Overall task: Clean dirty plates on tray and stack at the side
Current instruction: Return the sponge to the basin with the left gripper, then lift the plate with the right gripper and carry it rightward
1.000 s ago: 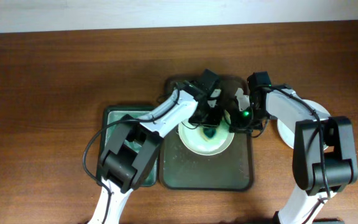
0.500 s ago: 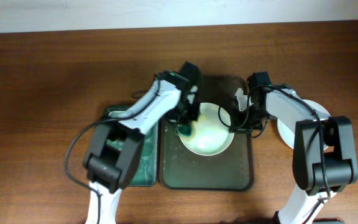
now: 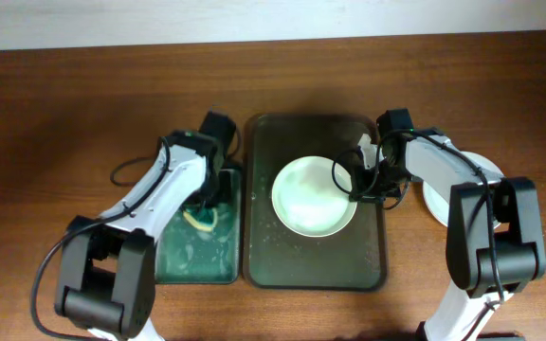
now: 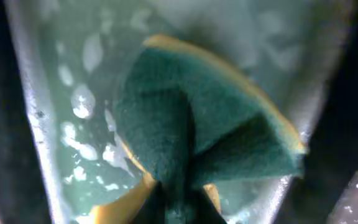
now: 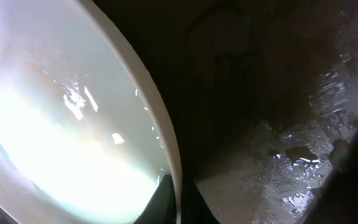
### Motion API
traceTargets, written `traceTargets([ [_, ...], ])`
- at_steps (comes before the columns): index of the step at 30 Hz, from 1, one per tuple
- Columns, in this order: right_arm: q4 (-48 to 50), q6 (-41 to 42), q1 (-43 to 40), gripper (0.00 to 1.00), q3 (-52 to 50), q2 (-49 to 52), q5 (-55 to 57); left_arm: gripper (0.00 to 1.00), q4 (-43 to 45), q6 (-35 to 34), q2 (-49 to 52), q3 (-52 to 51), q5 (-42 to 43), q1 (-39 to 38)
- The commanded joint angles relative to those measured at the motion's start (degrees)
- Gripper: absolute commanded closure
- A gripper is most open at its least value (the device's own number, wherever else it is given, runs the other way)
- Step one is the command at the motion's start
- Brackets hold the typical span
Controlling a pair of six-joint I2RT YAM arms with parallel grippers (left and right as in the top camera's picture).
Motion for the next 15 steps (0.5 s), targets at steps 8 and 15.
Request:
traceTargets([
  [8, -6.3, 12.2, 3.8, 0.96, -0.7, -20.5, 28.3, 0.22, 1.9, -0.5, -9.1, -1.9, 10.6, 5.2],
  [15, -12.0, 24.4, 24.6, 0.96, -0.7, -29.0, 60.5, 0.00, 1.7, -0.5, -27.2, -1.9, 10.4, 5.6],
])
